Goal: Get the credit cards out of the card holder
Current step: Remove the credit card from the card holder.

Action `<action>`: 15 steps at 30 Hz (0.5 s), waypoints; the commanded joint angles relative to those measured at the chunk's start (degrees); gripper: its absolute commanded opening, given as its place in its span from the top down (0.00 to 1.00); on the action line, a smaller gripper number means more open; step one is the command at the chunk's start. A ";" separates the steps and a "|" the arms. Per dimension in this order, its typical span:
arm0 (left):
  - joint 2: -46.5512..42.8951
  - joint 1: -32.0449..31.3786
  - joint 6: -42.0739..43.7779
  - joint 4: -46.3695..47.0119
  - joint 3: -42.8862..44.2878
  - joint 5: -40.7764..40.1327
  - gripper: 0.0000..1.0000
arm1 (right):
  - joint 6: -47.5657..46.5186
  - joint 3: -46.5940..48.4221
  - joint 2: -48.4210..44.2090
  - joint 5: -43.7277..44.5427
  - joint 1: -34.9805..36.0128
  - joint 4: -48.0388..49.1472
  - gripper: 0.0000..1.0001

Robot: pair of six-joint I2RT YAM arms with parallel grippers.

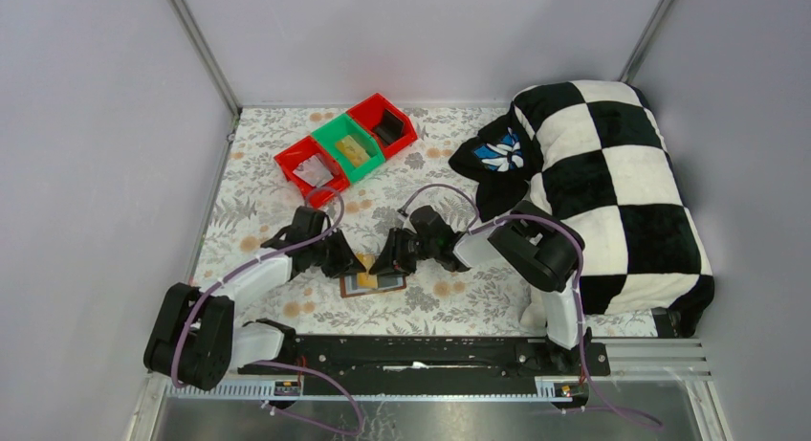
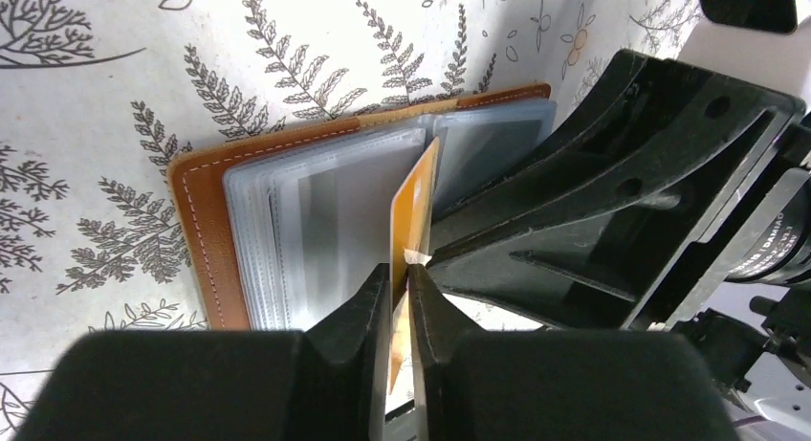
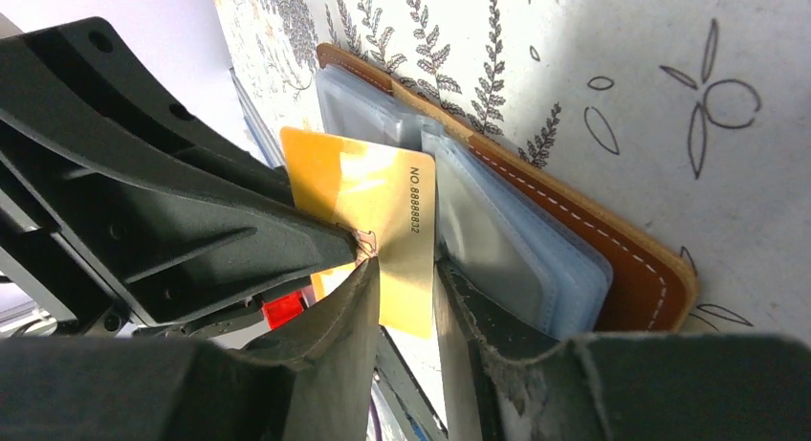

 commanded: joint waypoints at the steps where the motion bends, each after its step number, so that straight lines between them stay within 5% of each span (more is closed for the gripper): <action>1: -0.57 -0.07 0.40 0.59 -0.33 3.17 0.98 | -1.66 -1.01 2.88 3.61 0.36 -5.92 0.65; 5: -2.57 0.00 0.83 -3.56 2.63 0.39 1.00 | -1.26 -2.31 0.40 2.99 -0.28 -5.22 0.63; 10: -6.54 1.72 3.43 -12.95 13.96 -5.77 1.00 | -4.56 -4.78 -9.55 5.75 -1.46 -10.38 0.38; 15: -0.79 4.19 1.58 -10.98 26.52 -7.23 1.00 | -9.61 -6.93 -23.14 14.84 -3.33 -20.12 0.24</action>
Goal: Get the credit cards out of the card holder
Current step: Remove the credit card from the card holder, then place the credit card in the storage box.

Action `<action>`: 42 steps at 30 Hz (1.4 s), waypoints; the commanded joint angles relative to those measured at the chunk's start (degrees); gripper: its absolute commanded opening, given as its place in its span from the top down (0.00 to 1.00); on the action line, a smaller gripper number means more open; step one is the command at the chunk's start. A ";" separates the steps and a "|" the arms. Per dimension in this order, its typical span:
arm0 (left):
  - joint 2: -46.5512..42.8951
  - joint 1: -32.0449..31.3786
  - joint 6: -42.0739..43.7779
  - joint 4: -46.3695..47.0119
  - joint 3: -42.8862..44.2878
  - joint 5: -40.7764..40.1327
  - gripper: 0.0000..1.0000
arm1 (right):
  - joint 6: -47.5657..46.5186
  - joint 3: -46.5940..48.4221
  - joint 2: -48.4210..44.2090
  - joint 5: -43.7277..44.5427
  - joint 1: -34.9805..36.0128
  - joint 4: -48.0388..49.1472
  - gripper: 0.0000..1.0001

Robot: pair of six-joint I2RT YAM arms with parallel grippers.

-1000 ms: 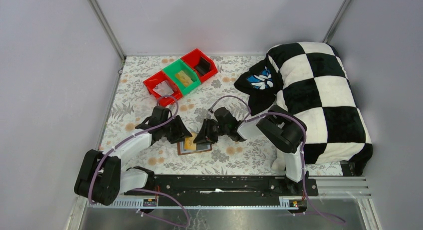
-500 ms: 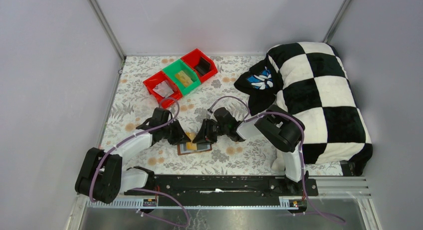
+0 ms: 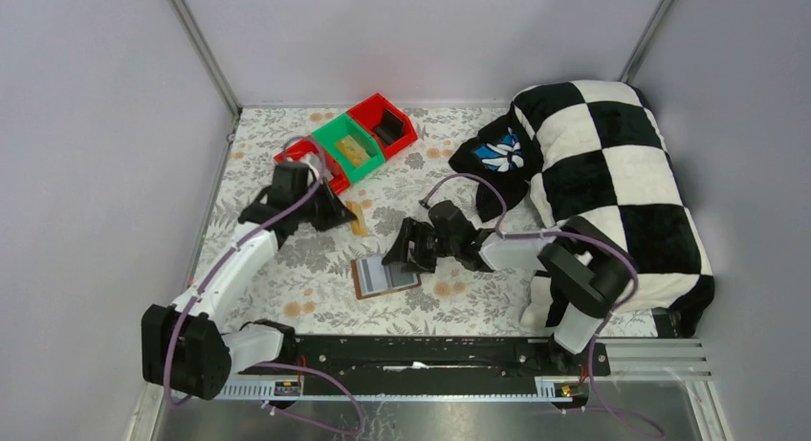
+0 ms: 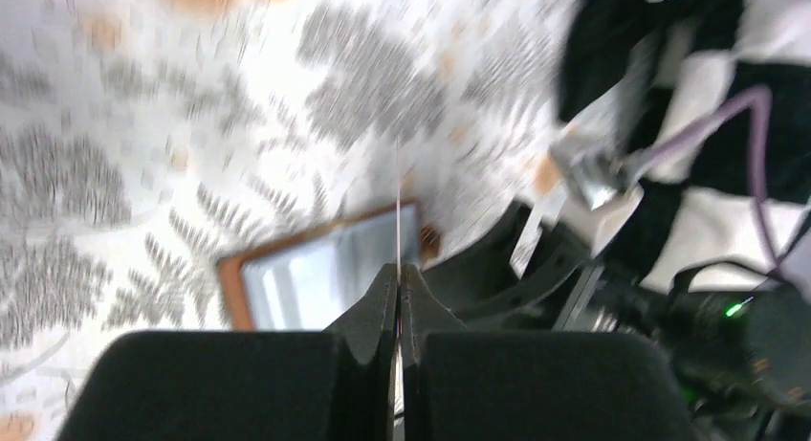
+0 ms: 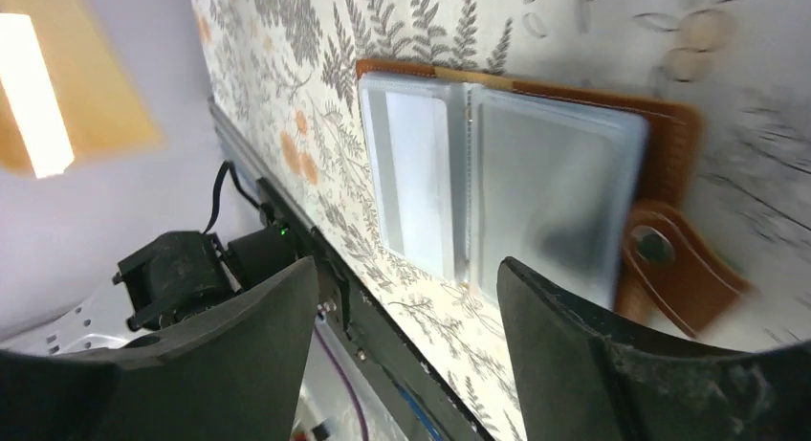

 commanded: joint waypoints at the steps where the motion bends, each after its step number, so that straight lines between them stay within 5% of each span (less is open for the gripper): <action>1: 5.10 2.28 -0.90 2.90 12.35 -3.54 1.00 | -7.38 -1.09 -12.10 11.49 -2.45 -12.84 0.23; 12: 32.44 6.20 -3.69 14.14 36.16 -6.50 1.00 | -16.68 2.47 -25.34 21.58 -4.78 -30.74 0.16; 29: 56.44 10.88 -9.27 25.82 47.69 -6.86 1.00 | -17.50 1.09 -30.41 25.17 -5.36 -36.61 0.15; 31: 57.97 10.89 -9.11 25.04 49.34 -6.89 0.93 | -17.45 1.36 -30.20 25.15 -5.36 -37.03 0.15; 35: 58.37 10.89 -8.85 22.96 51.02 -6.40 0.62 | -17.41 1.44 -30.67 25.16 -5.36 -37.78 0.15; 42: 51.40 10.83 -5.05 18.79 48.64 -6.81 0.57 | -16.98 1.48 -30.89 26.28 -5.34 -37.44 0.15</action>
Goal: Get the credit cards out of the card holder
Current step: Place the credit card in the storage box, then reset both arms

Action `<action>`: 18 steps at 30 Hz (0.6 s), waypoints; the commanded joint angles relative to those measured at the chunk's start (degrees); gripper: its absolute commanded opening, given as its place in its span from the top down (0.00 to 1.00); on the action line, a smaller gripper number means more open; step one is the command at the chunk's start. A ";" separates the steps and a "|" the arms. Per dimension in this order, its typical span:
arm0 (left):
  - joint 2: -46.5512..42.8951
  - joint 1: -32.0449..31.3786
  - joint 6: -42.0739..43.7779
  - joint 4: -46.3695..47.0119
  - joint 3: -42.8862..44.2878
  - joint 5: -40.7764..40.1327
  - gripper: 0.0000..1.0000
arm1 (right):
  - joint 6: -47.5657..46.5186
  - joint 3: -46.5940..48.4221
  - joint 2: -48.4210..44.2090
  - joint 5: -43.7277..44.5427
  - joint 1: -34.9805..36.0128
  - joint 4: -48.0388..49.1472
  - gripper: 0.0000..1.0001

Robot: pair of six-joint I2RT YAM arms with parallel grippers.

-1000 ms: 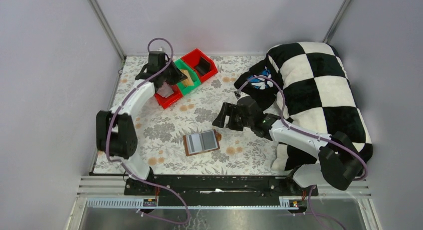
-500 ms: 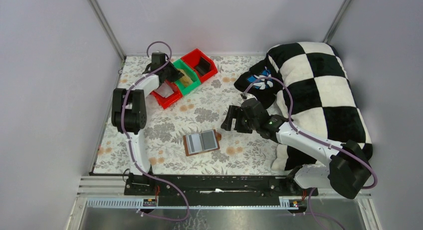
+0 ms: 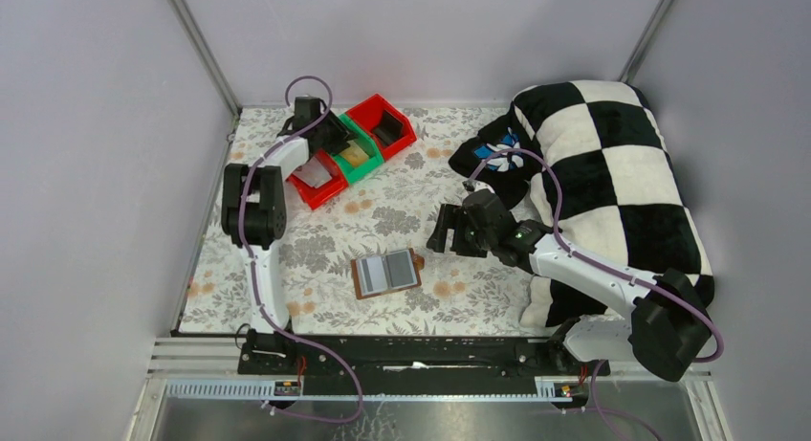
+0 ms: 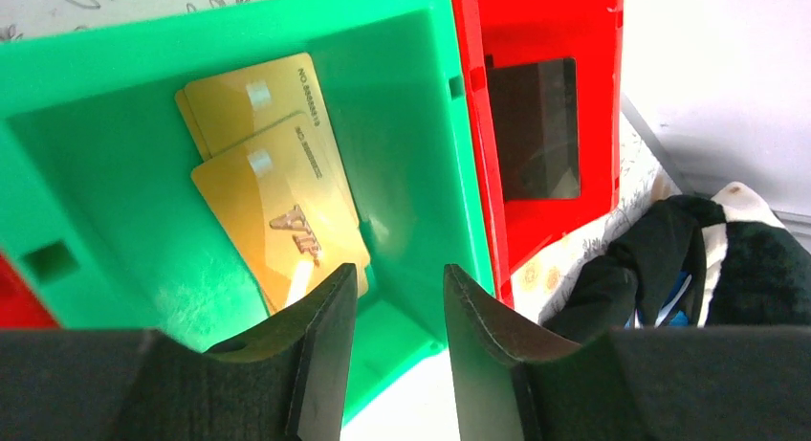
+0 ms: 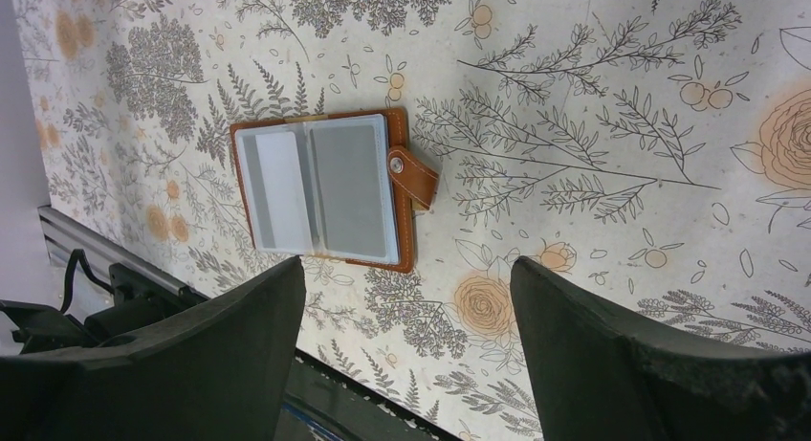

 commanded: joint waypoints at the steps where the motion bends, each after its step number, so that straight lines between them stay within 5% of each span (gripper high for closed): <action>1: -9.39 0.09 3.98 -1.83 -1.36 -0.79 0.57 | -0.21 0.95 -1.45 1.96 -0.38 0.03 0.15; 9: -30.20 -4.41 13.53 -9.48 -9.47 -2.06 0.50 | -2.38 3.83 -1.17 4.66 -0.38 -1.84 0.11; 18: -54.16 -13.28 21.89 -21.54 -24.04 -7.95 0.45 | -11.74 13.64 -5.94 18.49 -0.46 -7.95 0.00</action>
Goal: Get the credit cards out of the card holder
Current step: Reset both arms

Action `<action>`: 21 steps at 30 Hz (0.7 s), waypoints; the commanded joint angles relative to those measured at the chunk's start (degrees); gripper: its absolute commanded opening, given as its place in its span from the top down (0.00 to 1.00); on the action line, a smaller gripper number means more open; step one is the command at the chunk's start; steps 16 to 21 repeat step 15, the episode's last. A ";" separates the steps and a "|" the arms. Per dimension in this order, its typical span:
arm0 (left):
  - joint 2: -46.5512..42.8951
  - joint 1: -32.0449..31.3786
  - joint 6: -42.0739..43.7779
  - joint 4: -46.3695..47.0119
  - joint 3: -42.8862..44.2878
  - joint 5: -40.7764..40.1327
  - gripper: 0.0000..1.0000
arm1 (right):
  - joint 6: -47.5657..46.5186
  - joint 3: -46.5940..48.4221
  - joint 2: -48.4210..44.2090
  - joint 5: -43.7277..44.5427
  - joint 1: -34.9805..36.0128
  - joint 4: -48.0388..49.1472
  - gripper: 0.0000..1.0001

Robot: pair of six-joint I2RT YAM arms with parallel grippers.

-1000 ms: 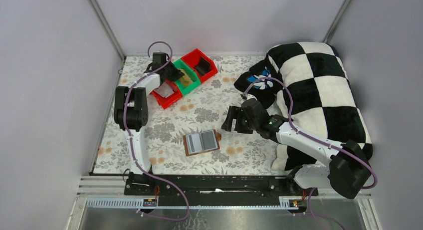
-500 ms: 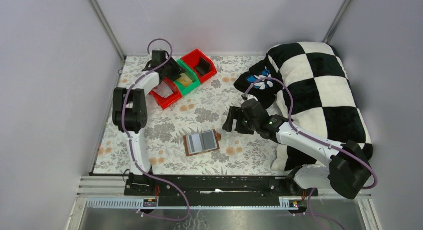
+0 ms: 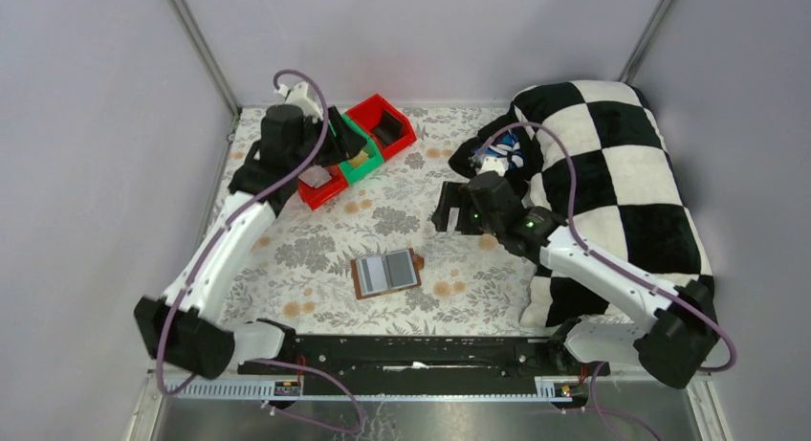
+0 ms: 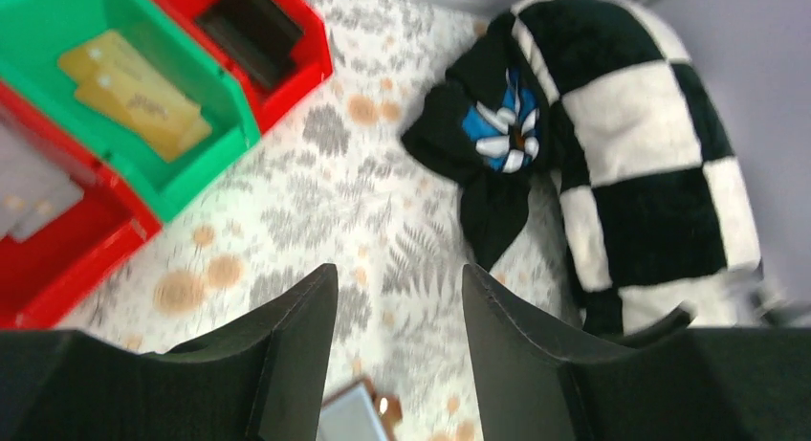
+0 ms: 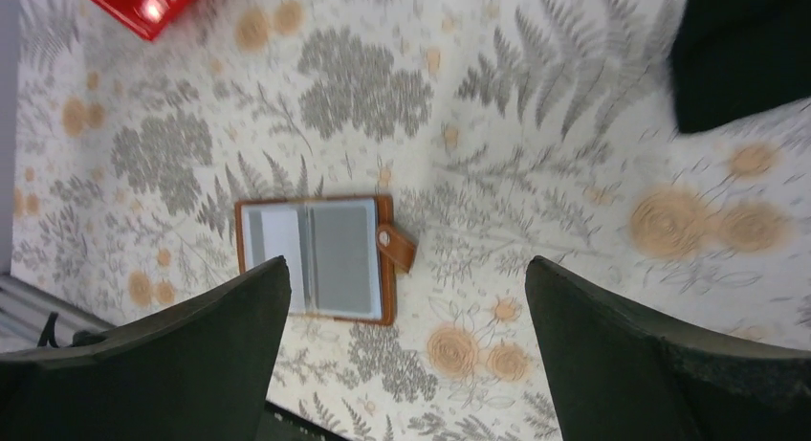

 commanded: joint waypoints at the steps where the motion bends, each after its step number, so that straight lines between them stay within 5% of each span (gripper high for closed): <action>1: -8.28 -1.29 4.55 -10.67 -7.91 -5.13 0.44 | -6.57 6.26 -5.35 11.05 -0.38 -2.33 0.00; 11: -33.34 -1.42 2.58 -13.24 -26.89 -16.62 0.43 | -6.60 -0.01 -15.68 26.04 -0.38 -1.05 0.00; 21: -35.59 -1.38 3.16 -12.91 -27.97 -17.77 0.41 | -5.22 -1.28 -16.79 26.40 -0.36 -0.99 0.00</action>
